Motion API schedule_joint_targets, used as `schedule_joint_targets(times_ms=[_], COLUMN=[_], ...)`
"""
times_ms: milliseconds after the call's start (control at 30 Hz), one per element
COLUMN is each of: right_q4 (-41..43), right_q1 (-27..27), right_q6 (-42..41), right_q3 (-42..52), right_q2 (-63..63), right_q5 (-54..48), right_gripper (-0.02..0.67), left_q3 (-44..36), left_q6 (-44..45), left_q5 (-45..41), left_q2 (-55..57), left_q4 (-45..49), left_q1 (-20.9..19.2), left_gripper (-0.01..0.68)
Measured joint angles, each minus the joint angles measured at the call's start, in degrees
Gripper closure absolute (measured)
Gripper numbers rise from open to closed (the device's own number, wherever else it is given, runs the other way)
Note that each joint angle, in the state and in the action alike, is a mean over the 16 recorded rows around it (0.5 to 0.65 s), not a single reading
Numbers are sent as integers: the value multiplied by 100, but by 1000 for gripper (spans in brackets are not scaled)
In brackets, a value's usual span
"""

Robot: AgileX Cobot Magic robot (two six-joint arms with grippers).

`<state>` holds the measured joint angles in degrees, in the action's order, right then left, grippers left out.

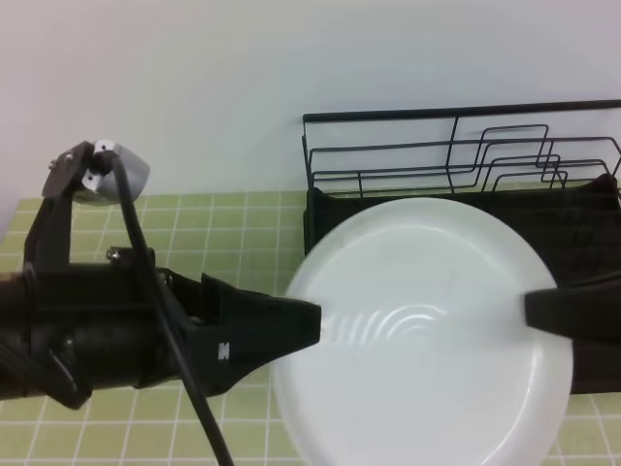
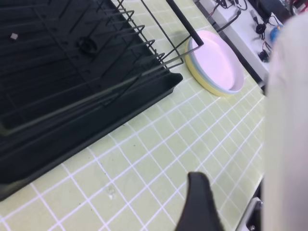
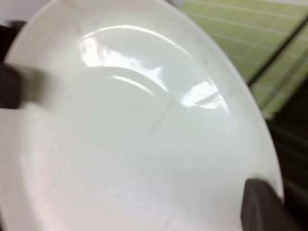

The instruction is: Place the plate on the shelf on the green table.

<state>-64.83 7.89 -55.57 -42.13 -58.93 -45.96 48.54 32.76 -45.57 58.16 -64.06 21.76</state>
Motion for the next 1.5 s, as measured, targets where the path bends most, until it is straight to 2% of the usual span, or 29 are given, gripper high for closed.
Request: schedule_joint_targets(times_ms=[200,333,600,733,867,1000,1200,1500], right_q4=[1157,2009,3091,3245,3246,3301,3447,3980], right_q1=[-4,-4,31,92,154,214,246,246], right_q6=[123,-56,-1579,-2569,-3359,-3785,-3992,-3541], right_q3=[-144,-369,-916,-1090,-1161,-1178,-1185,-1213], right_q2=[4,2,-128,-269,-472,-729,-1191,-1883], right_q5=[1102,1985,3491,4062,4592,5021,5679,6330], right_gripper=[649,649,649,649,649,649,649,649], left_q3=[0,0,0,-2,-18,-61,-174,-317], left_q6=[38,51,-46,-198,-382,-553,-653,-621], left_q5=[-101,-130,108,397,769,1144,1579,1880], left_q2=[-39,-63,-85,-85,-85,-85,-85,-85], left_q4=[-36,-21,409,877,1421,1868,2267,2360], left_q1=[0,0,0,-10,-38,-66,-108,-115], left_gripper=[221,266,479,586,657,673,673,673])
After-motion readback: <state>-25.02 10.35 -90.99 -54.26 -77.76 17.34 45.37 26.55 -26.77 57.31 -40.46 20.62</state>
